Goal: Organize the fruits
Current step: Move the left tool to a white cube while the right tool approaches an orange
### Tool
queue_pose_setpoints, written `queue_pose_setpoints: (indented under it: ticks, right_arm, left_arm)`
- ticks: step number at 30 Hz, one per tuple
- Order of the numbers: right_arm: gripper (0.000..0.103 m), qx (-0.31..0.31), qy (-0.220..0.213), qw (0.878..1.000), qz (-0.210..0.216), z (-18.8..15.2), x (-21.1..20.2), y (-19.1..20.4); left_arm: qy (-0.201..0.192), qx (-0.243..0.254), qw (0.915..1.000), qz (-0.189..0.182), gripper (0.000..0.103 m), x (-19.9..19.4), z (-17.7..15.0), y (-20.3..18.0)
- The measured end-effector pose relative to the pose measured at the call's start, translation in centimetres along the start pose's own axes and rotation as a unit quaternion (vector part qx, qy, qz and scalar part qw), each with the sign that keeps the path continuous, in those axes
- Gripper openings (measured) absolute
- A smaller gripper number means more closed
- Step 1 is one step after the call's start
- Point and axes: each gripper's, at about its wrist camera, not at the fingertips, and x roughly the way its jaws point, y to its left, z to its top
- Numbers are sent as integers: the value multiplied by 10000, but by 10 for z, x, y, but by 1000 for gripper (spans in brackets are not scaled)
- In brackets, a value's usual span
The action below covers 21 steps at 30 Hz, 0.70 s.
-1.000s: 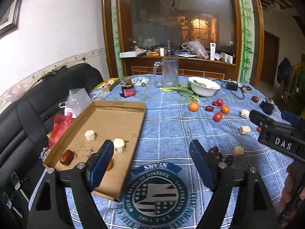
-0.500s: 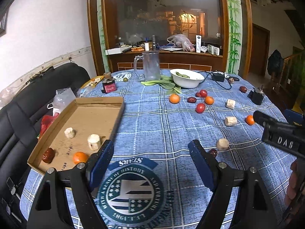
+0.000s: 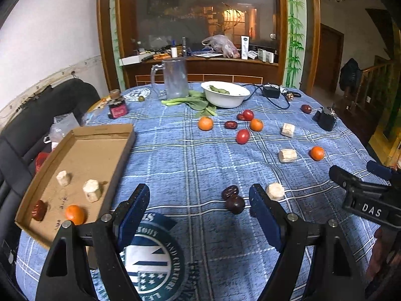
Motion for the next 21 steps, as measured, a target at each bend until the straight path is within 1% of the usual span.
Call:
queue_pose_setpoints:
  ticks: [3,5,9,13,16,21]
  right_arm:
    - [102,-14,12,9999,-159,1,3,-1]
    - [102,4,4,9998,-187,1,3,-3]
    - [102,87,-93,9993,-345,2,2,-6]
    - [102,6,-136,9995,-285,4,0,-7]
    - [102,-79,-83,9999,-127,8,1,-7]
    - [102,-61,-40,10000,5,19,3,-16]
  left_arm:
    - [52,-19,10000,7,81,7,3,-3]
    - [78,-29,10000,-2,81,12,5,-5]
    - [118,-46,9999,59,81,19,9,-6]
    - [160,8,9999,34,81,27,23,-10]
    - [0,56,10000,37,81,23,42,-10]
    - [-280,197,9993,-177,81,13,73,-10]
